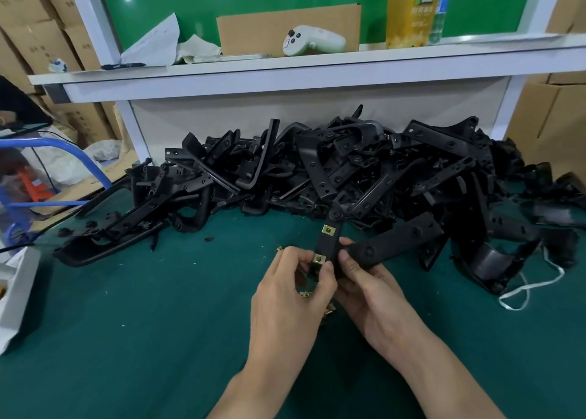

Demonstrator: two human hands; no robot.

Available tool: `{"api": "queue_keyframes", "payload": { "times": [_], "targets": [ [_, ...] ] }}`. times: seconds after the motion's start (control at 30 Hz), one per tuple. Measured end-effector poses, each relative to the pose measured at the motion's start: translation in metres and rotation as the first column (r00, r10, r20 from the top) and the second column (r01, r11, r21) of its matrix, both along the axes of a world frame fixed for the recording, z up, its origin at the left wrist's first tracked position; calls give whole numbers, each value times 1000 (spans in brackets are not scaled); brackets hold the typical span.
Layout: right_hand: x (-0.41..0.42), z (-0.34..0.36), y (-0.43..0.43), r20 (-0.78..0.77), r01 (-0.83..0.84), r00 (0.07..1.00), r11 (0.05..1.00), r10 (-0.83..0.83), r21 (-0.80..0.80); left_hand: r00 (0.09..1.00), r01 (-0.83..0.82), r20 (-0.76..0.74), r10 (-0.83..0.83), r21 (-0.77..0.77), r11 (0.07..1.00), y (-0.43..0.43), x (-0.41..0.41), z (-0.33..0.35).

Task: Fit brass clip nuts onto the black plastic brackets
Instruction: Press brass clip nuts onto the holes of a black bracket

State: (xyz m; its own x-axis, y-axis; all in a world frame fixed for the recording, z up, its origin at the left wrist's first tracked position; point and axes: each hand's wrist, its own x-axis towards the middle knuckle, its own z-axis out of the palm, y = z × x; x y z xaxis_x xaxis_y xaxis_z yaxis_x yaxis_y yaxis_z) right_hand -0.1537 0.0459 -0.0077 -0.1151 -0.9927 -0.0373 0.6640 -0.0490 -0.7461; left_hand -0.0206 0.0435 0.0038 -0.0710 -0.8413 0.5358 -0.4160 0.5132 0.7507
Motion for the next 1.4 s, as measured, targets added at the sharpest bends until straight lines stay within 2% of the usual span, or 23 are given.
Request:
{"api": "queue_keyframes", "payload": {
  "times": [0.27, 0.37, 0.57, 0.87, 1.03, 1.17, 1.23, 1.3, 1.4],
  "targets": [
    [1, 3, 2, -24, -21, 999, 1000, 21, -21, 1000, 14, 16, -13, -59, 998, -2, 1, 0],
    [4, 6, 5, -61, -71, 996, 997, 70, -26, 999, 31, -27, -33, -42, 999, -1, 2, -1],
    [7, 10, 6, -14, -104, 995, 994, 104, -24, 995, 18, -93, -19, -2, 1000, -3, 5, 0],
    [6, 13, 8, -9, -102, 995, 995, 102, 2, 980, 94, -176, -90, 19, 995, -1, 5, 4],
    [4, 14, 8, 25, -53, 998, 998, 53, 39, 986, 45, -160, -48, -19, 999, -4, 7, 4],
    [0, 16, 8, -7, -25, 1000, 998, 25, 52, 972, -4, -233, -13, -75, 997, -8, 10, 6],
    [0, 18, 9, 3, -5, 1000, 998, 5, 63, 985, -13, -172, -19, -182, 983, -11, 13, 7],
    [0, 20, 9, 21, 3, 1000, 999, -4, 49, 1000, -1, -13, -3, -297, 955, -16, 17, 3],
    [-1, 24, 10, 49, -38, 998, 999, 38, -12, 979, 63, 202, 1, -309, 949, -19, 22, -1]
  ]
}}
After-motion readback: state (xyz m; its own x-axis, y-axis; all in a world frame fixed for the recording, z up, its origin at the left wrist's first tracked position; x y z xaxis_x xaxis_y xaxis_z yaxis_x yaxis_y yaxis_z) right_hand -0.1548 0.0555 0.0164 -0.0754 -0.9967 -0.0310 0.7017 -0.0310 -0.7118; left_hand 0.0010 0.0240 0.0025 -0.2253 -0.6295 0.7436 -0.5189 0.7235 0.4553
